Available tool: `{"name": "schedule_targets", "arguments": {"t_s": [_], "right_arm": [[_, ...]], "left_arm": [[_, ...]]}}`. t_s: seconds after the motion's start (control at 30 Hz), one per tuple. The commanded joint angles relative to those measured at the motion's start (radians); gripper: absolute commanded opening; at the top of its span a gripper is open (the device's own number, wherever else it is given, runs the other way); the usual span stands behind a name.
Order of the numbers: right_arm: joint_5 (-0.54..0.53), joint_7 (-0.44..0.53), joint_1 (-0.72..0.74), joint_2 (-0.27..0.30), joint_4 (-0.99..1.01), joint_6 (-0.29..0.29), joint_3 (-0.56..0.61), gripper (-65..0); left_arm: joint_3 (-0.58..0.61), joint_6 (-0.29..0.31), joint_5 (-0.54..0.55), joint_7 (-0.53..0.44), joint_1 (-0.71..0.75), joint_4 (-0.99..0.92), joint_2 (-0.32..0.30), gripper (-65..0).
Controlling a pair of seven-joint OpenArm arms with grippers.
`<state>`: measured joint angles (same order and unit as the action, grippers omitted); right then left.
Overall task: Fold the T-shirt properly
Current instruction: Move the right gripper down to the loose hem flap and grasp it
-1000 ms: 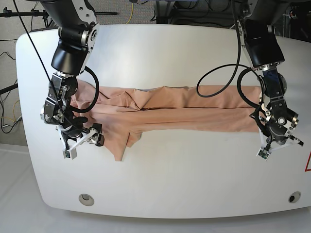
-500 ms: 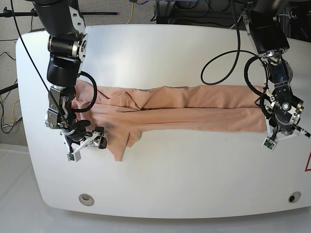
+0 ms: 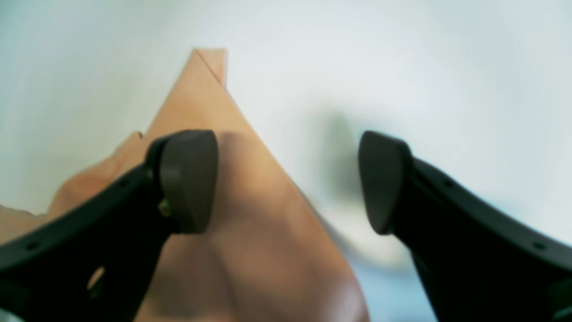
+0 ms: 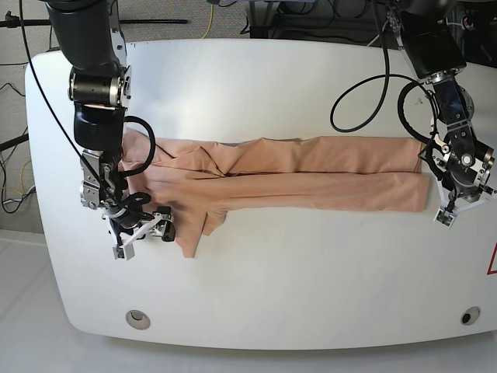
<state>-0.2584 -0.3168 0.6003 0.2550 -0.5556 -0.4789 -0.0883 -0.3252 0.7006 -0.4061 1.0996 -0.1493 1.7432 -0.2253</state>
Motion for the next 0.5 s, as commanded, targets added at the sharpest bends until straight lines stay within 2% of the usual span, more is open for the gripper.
{"name": "schedule_targets", "arguments": {"t_s": [0.0,0.37,0.47], "right_arm": [[0.0,-0.012,0.023,0.005,-0.002,-0.005,0.002,-17.3],[0.0,-0.048,0.017,-0.049,-0.002,-0.008,0.011,-17.3],[0.0,-0.066,0.017,-0.062,-0.01,-0.036,0.037,-17.5]], "left_arm": [[-0.005,-0.002,-0.009,-0.009,-0.02,0.019,-0.013,-60.7],[-0.005,-0.002,-0.009,-0.009,-0.022,0.019,-0.013,-60.7],[-0.005,-0.002,-0.009,-0.009,-0.023,0.019,-0.013,-60.7]]}}
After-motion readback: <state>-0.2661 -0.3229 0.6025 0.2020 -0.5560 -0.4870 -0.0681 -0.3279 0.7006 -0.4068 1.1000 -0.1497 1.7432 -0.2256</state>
